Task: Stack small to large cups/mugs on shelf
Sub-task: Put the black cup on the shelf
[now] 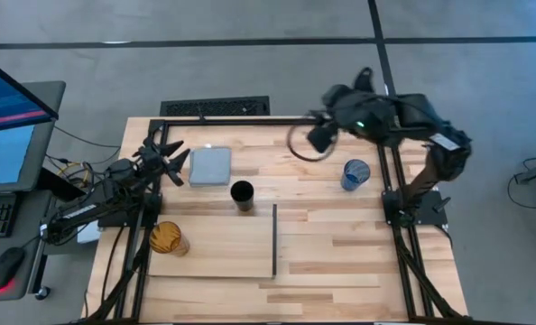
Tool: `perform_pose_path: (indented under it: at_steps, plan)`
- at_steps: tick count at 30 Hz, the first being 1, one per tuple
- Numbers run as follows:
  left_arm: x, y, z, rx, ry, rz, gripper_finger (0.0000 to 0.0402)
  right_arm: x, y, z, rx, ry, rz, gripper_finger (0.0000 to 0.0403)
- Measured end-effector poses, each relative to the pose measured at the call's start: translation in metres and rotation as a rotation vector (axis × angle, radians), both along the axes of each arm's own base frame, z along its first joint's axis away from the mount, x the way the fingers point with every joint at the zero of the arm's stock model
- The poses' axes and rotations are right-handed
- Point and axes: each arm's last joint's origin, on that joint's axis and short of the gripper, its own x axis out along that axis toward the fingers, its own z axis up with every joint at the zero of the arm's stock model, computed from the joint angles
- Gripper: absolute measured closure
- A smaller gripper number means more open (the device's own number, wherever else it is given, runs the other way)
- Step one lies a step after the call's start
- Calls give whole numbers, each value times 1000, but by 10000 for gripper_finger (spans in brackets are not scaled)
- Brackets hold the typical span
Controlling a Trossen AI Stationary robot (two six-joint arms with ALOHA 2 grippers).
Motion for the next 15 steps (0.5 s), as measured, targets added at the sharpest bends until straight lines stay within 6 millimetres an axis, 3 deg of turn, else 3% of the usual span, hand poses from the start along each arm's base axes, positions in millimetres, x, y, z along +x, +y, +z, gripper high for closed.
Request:
perform_pose_path:
  at_steps: [7,15]
  plan:
    - [0,0,0,-35,-29,11,228,-52,16,-21,-129,33,-194,163]
    - [0,0,0,-110,-95,0,228,-88,19,-82,-151,7,-199,163]
